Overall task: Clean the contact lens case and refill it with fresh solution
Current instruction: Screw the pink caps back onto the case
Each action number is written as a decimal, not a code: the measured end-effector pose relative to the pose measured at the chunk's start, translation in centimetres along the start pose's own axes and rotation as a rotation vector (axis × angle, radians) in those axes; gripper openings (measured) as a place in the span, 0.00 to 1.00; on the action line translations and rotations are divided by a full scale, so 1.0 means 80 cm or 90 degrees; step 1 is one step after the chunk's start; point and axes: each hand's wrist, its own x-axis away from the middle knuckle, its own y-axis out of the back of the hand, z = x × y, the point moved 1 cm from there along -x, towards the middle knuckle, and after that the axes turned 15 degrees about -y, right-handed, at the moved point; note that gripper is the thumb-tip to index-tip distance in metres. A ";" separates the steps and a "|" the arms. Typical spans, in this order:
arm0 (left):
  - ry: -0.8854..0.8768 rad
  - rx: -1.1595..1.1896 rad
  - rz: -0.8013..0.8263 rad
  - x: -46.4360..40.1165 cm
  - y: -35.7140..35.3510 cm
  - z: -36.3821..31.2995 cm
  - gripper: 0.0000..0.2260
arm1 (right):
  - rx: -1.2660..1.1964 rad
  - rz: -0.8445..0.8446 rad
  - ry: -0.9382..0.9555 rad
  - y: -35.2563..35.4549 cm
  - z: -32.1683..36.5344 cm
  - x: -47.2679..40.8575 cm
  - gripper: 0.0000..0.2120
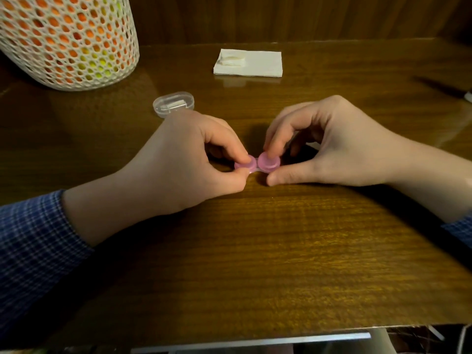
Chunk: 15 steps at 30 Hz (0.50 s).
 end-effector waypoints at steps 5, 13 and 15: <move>0.008 0.006 0.003 0.000 0.000 0.001 0.07 | -0.006 -0.009 -0.012 -0.003 0.004 0.000 0.11; 0.000 0.014 -0.003 0.000 0.000 0.001 0.07 | 0.017 0.020 -0.006 0.005 0.002 0.001 0.10; 0.000 0.012 -0.005 0.000 0.000 0.001 0.06 | 0.012 0.010 -0.005 0.003 0.001 0.001 0.10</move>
